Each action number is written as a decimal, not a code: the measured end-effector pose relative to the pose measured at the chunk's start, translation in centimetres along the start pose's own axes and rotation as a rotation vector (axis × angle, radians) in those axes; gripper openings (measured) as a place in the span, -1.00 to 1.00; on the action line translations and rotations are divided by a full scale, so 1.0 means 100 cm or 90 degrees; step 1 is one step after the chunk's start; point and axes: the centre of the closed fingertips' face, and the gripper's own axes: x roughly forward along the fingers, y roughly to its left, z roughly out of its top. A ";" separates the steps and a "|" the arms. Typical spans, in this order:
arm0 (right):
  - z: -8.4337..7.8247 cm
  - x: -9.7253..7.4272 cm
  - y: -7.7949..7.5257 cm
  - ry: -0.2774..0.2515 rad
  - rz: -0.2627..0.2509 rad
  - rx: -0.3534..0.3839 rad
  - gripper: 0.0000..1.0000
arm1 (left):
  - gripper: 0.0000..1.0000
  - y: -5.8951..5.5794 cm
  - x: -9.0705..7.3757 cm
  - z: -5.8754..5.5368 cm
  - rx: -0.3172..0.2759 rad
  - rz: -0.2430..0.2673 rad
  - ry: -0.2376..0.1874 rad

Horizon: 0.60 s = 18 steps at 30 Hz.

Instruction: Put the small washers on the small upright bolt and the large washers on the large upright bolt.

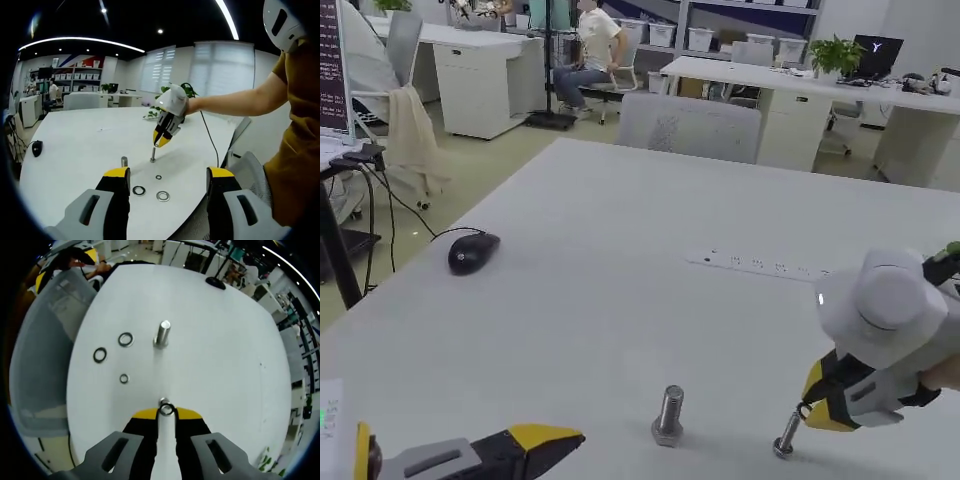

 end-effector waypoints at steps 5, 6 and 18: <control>0.000 0.004 -0.001 0.002 0.008 -0.005 -0.76 | 0.22 0.002 0.003 -0.001 -0.002 0.000 0.002; 0.000 0.004 -0.001 0.004 0.010 -0.006 -0.76 | 0.22 0.002 0.003 -0.001 -0.002 0.001 0.002; -0.003 0.013 -0.003 0.008 0.019 -0.008 -0.76 | 0.22 0.006 0.003 -0.002 -0.011 0.010 0.000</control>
